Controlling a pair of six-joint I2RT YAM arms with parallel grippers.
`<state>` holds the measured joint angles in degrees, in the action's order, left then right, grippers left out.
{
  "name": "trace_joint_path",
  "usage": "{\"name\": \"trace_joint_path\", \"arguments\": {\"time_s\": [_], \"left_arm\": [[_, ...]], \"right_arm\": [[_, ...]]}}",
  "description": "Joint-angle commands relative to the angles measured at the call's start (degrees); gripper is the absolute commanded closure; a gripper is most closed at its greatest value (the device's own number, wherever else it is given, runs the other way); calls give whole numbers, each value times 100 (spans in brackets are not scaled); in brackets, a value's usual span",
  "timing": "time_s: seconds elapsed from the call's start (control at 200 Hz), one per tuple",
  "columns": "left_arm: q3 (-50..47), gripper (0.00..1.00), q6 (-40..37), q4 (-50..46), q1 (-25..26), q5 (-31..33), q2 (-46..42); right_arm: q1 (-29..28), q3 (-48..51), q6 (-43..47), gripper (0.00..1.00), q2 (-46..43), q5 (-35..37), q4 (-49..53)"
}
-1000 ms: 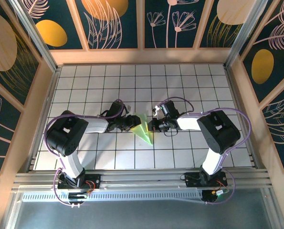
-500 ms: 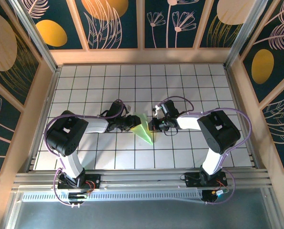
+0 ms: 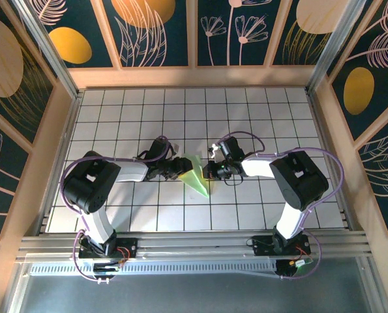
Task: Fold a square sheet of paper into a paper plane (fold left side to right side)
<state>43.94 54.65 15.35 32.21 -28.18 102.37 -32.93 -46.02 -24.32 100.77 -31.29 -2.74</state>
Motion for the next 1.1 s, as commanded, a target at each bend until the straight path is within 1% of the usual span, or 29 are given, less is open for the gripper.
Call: {"name": "trace_joint_path", "arguments": {"time_s": [0.0, 1.091], "left_arm": [[-110, 58, -106, -454, -18, 314, 86], [-99, 58, -112, -454, -17, 296, 72]], "right_arm": [[41, -178, 129, 100, -73, 61, 86], [34, -192, 173, 100, 140, 149, 152]]}}
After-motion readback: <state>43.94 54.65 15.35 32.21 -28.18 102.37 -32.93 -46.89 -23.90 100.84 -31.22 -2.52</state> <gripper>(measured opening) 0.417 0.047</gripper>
